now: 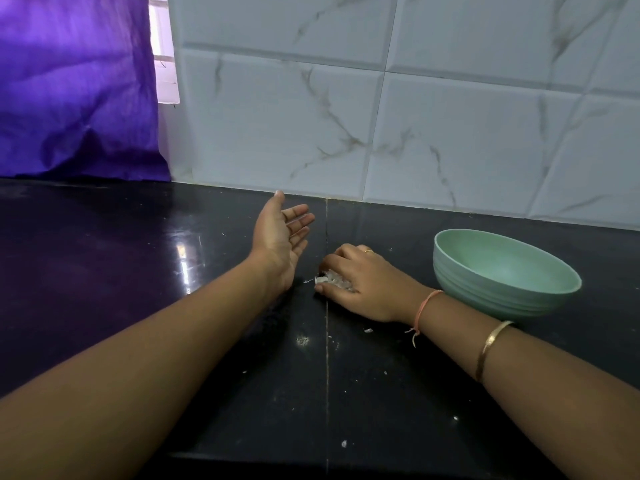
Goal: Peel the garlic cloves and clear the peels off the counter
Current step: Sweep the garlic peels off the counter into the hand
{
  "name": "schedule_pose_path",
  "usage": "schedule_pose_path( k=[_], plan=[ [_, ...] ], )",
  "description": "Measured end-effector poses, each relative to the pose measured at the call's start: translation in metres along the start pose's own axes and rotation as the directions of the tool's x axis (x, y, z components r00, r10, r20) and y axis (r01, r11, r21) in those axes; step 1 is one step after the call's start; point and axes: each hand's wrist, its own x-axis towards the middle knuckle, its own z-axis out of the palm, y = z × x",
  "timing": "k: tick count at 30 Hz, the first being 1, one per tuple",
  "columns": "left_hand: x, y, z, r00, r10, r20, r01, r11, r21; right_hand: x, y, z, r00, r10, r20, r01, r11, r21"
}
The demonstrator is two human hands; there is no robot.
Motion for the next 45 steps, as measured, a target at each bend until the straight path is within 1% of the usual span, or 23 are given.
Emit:
schedule_pose_path(
  k=[5, 8, 12, 15, 18, 20, 22, 24, 25, 26, 28, 29, 30, 32, 34, 36, 41, 43, 45],
  plan=[
    [0.001, 0.0, 0.0, 1.0, -0.011, 0.002, 0.011, 1.0, -0.002, 0.01, 0.0, 0.003, 0.998, 0.04, -0.041, -0.041, 0.999, -0.017],
    [0.001, 0.0, 0.0, 1.0, -0.017, -0.002, 0.017, 1.0, -0.005, 0.01, 0.001, 0.003, 0.995, 0.057, -0.084, -0.062, 0.996, -0.069],
    [0.0, 0.001, 0.0, 1.0, -0.027, 0.002, 0.028, 0.999, -0.021, 0.011, 0.005, 0.003, 0.985, 0.123, -0.12, -0.134, 0.986, -0.094],
    [-0.001, 0.003, 0.001, 0.999, -0.039, 0.005, 0.039, 0.999, -0.032, 0.01, 0.006, 0.0, 0.978, 0.174, -0.113, -0.185, 0.978, -0.098],
    [-0.003, 0.004, 0.001, 0.999, -0.047, 0.001, 0.047, 0.998, -0.038, 0.01, 0.009, -0.005, 0.951, 0.291, -0.102, -0.293, 0.956, -0.01],
    [-0.004, 0.004, 0.002, 0.998, -0.07, -0.006, 0.069, 0.997, -0.028, 0.011, 0.012, -0.008, 0.92, 0.378, -0.099, -0.369, 0.924, 0.096],
    [-0.006, 0.004, 0.005, 0.993, -0.116, -0.013, 0.116, 0.993, -0.023, 0.015, 0.014, -0.013, 0.898, 0.431, -0.084, -0.403, 0.886, 0.23],
    [-0.011, 0.002, 0.01, 0.984, -0.177, 0.0, 0.177, 0.984, -0.038, 0.018, 0.012, -0.017, 0.879, 0.472, -0.063, -0.402, 0.807, 0.433],
    [-0.013, 0.001, 0.013, 0.979, -0.205, 0.014, 0.205, 0.977, -0.051, 0.019, 0.01, -0.019, 0.866, 0.497, -0.057, -0.386, 0.737, 0.554],
    [-0.016, 0.001, 0.016, 0.973, -0.23, 0.029, 0.231, 0.97, -0.069, 0.02, 0.007, -0.021, 0.847, 0.53, -0.046, -0.363, 0.64, 0.678],
    [-0.02, 0.0, 0.019, 0.958, -0.281, 0.062, 0.287, 0.95, -0.122, 0.023, -0.003, -0.024, 0.813, 0.581, 0.041, -0.311, 0.374, 0.874],
    [-0.023, -0.001, 0.02, 0.947, -0.309, 0.084, 0.319, 0.935, -0.155, 0.026, -0.009, -0.026, 0.804, 0.588, 0.091, -0.293, 0.259, 0.92],
    [-0.024, -0.001, 0.021, 0.937, -0.333, 0.106, 0.348, 0.918, -0.189, 0.03, -0.015, -0.028, 0.796, 0.593, 0.121, -0.276, 0.178, 0.945],
    [-0.026, -0.002, 0.022, 0.922, -0.365, 0.133, 0.387, 0.891, -0.238, 0.039, -0.026, -0.029, 0.782, 0.608, 0.137, -0.204, 0.042, 0.978],
    [-0.025, -0.004, 0.022, 0.924, -0.363, 0.122, 0.382, 0.884, -0.269, 0.047, -0.037, -0.028, 0.751, 0.643, 0.148, -0.127, -0.079, 0.989],
    [-0.023, -0.004, 0.021, 0.94, -0.328, 0.089, 0.34, 0.89, -0.303, 0.054, -0.047, -0.024, 0.729, 0.668, 0.147, -0.067, -0.143, 0.987],
    [-0.02, -0.003, 0.02, 0.962, -0.265, -0.063, 0.22, 0.893, -0.392, 0.066, -0.062, -0.022, 0.711, 0.696, 0.097, 0.075, -0.212, 0.974],
    [-0.019, -0.002, 0.019, 0.969, -0.238, -0.071, 0.187, 0.888, -0.419, 0.068, -0.065, -0.023, 0.722, 0.689, 0.061, 0.143, -0.235, 0.961],
    [-0.019, 0.0, 0.018, 0.976, -0.21, -0.053, 0.166, 0.881, -0.443, 0.068, -0.066, -0.022, 0.73, 0.683, 0.032, 0.166, -0.223, 0.961]
  ],
)
